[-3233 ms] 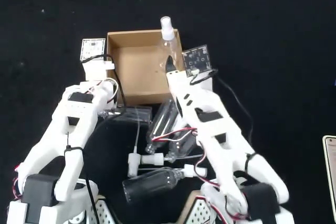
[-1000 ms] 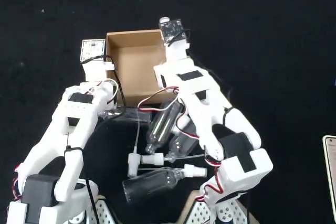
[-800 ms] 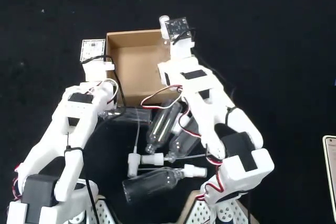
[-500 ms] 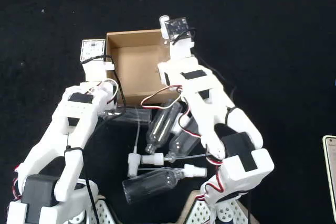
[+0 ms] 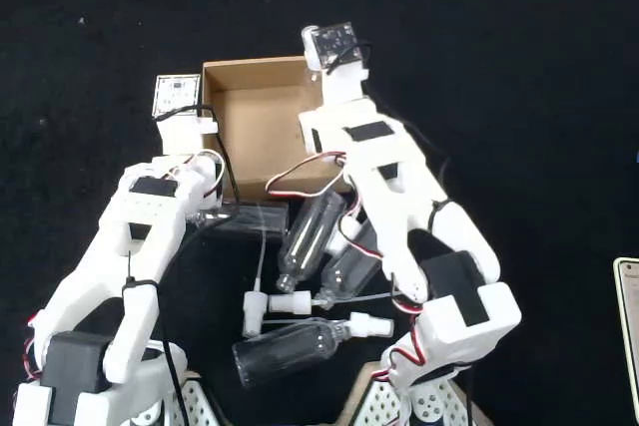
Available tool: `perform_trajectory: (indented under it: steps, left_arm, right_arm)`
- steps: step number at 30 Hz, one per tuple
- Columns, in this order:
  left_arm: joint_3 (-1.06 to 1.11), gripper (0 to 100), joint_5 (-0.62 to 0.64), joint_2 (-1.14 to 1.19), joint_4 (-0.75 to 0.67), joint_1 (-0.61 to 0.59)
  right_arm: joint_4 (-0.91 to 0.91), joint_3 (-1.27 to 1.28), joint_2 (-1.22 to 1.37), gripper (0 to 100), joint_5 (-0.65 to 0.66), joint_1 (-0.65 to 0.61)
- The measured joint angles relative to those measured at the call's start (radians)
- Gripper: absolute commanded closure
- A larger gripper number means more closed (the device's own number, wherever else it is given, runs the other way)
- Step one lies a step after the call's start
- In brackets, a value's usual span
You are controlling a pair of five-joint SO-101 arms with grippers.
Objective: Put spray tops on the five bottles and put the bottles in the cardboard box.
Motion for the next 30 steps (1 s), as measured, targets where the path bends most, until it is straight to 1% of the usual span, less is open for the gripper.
perform_trajectory:
  steps: [10, 21, 30]
  left_arm:
    - [0.0, 93, 0.0, 0.0, 0.0, 0.0]
    - [0.0, 93, 0.0, 0.0, 0.0, 0.0]
    - [0.0, 93, 0.0, 0.0, 0.0, 0.0]
  right_arm:
    - [0.014, 0.0, 0.012, 98.8, 0.0, 0.023]
    - [0.014, -0.015, 0.054, 98.8, 0.0, 0.021]
    - [-0.032, -0.015, 0.054, 98.8, 0.0, 0.021]
